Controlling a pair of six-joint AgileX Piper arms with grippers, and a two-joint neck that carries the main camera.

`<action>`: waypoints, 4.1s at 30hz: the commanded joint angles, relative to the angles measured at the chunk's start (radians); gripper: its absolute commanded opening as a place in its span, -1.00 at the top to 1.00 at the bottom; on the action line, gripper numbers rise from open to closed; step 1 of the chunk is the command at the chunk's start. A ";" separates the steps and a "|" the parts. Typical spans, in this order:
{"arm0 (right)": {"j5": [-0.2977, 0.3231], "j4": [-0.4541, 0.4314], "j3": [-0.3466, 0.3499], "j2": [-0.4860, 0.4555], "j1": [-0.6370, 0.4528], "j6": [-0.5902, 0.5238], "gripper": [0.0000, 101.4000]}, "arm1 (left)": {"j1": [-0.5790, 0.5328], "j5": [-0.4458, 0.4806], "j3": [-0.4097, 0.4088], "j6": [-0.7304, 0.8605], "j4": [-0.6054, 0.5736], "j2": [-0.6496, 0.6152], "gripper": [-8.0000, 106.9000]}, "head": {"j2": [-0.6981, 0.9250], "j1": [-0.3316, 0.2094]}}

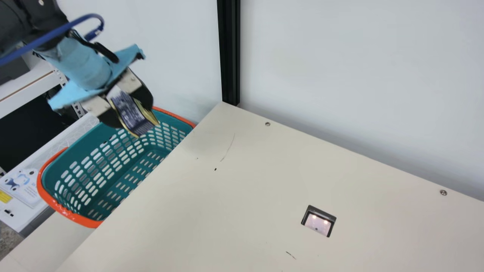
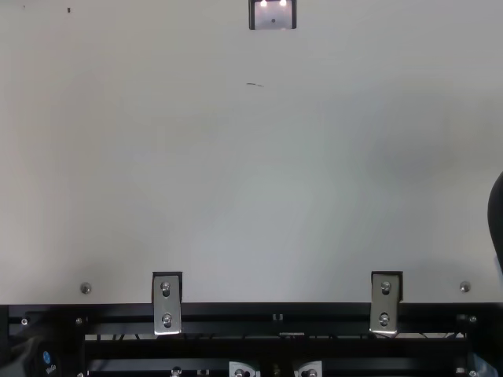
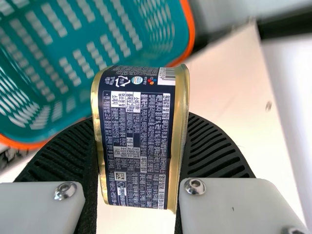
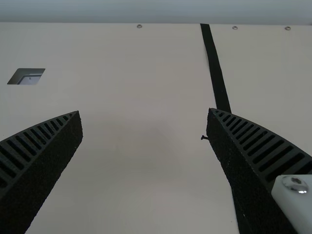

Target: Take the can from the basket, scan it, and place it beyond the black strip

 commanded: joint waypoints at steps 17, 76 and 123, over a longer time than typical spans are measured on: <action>0.000 0.000 0.000 0.000 0.000 0.000 -1.00 | -0.046 -0.001 0.359 0.167 -0.321 0.017 0.68 | 0.024 -0.046; 0.000 0.000 0.000 0.000 0.000 0.000 -1.00 | -0.091 -0.001 0.621 0.568 -0.867 -0.078 0.68 | 0.024 -0.046; 0.000 0.000 0.000 0.000 0.000 0.000 -1.00 | -0.304 -0.233 0.574 0.513 -0.810 -0.118 0.68 | -0.334 -0.021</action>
